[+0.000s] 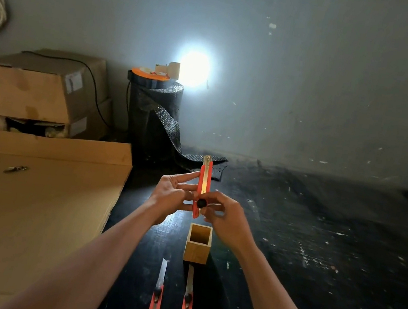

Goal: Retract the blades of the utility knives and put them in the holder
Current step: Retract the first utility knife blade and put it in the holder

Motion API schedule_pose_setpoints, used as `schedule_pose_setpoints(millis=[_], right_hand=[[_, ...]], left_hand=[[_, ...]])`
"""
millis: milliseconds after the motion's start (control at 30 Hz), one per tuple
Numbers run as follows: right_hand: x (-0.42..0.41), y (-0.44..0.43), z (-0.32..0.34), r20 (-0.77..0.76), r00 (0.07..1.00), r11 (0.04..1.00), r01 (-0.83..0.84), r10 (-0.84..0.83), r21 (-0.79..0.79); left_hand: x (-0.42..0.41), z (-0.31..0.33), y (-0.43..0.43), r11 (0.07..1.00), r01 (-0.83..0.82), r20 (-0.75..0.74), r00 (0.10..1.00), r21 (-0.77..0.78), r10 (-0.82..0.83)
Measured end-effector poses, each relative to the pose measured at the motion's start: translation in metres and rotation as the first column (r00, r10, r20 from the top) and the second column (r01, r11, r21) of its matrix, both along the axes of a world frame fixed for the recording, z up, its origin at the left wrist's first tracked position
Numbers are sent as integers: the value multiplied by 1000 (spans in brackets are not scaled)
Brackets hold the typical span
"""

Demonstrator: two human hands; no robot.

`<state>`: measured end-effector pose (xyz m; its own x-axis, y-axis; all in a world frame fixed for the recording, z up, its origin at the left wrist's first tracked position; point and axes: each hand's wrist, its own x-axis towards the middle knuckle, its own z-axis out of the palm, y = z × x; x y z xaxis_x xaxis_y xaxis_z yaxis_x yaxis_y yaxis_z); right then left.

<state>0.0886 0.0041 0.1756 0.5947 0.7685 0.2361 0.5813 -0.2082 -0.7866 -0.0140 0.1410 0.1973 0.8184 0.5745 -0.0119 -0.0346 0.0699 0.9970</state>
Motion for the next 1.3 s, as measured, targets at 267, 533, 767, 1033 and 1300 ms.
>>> schedule_pose_setpoints(millis=[267,533,767,1033,1300], right_hand=[[-3,1,2,-23,997,997,74,-74,16],[0,3,6,-24,995,995,95,-95,13],[1,3,10,32,997,998,66,-66,12],[-1,3,8,53,997,998,63,-64,22],[-13,5,6,6,987,986,160,-161,52]], left_hand=[[6,3,-1,1000,19,13,1000,2,-19],[10,5,4,1000,10,16,1000,29,-10],[11,8,6,999,5,21,1000,48,-6],[10,11,5,998,9,23,1000,58,-11],[2,8,4,998,49,32,998,41,-50]])
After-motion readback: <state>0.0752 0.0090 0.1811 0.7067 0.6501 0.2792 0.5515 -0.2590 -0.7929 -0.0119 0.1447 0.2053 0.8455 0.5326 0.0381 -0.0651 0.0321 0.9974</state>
